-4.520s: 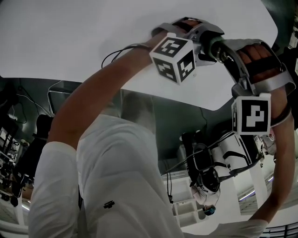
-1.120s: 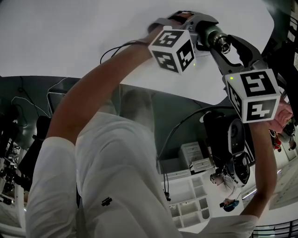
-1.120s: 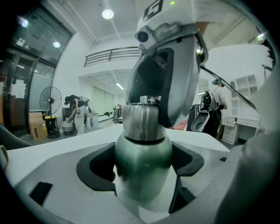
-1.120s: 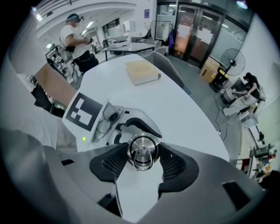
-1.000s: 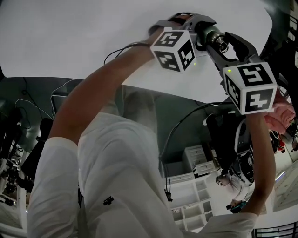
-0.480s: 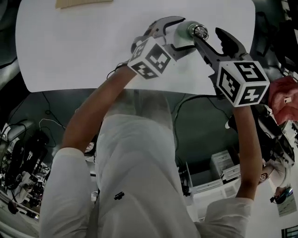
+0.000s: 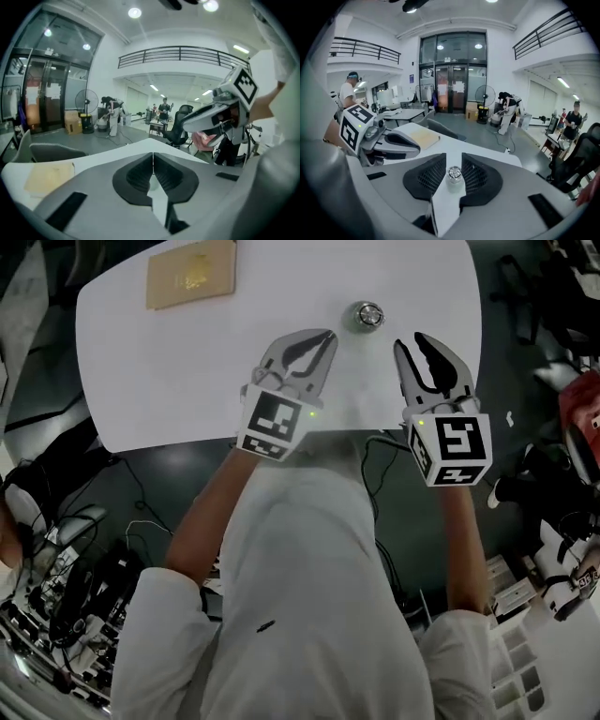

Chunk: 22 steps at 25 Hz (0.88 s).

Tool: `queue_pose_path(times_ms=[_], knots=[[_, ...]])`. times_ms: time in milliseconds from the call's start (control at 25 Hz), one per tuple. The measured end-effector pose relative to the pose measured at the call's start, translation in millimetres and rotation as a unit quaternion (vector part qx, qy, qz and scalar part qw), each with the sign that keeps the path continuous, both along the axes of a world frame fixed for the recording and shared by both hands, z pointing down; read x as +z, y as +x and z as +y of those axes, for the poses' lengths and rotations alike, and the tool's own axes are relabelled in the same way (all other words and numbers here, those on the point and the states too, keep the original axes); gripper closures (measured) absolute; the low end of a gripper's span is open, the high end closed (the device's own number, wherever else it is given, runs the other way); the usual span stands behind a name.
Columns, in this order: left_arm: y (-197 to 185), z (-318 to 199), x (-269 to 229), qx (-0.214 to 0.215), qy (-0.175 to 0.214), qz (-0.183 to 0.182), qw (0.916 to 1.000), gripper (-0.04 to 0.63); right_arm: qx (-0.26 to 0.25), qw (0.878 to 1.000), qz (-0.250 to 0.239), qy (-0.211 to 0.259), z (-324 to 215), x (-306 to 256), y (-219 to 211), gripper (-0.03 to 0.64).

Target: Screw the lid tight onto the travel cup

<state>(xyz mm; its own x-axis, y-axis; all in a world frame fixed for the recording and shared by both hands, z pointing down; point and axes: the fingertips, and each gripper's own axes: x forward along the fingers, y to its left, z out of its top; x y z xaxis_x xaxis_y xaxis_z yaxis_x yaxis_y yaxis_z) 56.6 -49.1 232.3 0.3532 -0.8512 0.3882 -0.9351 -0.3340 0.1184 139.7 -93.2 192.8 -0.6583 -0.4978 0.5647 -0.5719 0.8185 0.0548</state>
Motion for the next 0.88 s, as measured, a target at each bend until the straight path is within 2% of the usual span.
queue_pose_path(times_ms=[80, 160, 440, 640, 880], knots=[[-5.0, 9.6, -11.8, -0.018, -0.020, 0.020, 0.9994, 0.591, 0.013, 1.000, -0.014, 0.015, 3.8, -16.2, 4.4, 0.549], [-9.6, 18.8, -30.6, -0.031, -0.017, 0.030, 0.9989, 0.592, 0.024, 0.999, -0.028, 0.028, 9.6, -31.6, 9.1, 0.552], [-34.3, 52.4, -106.5, -0.067, 0.039, 0.034, 0.9964, 0.592, 0.045, 0.995, -0.067, 0.066, 41.8, -75.7, 31.7, 0.572], [-53.6, 71.2, -140.3, -0.064, 0.071, 0.036, 0.9948, 0.592, 0.067, 0.989, -0.082, 0.100, 56.3, -98.4, 41.1, 0.572], [-40.7, 84.6, -164.0, -0.050, 0.101, 0.036, 0.9930, 0.592, 0.070, 0.984, -0.103, 0.130, 69.1, -119.0, 54.8, 0.572]])
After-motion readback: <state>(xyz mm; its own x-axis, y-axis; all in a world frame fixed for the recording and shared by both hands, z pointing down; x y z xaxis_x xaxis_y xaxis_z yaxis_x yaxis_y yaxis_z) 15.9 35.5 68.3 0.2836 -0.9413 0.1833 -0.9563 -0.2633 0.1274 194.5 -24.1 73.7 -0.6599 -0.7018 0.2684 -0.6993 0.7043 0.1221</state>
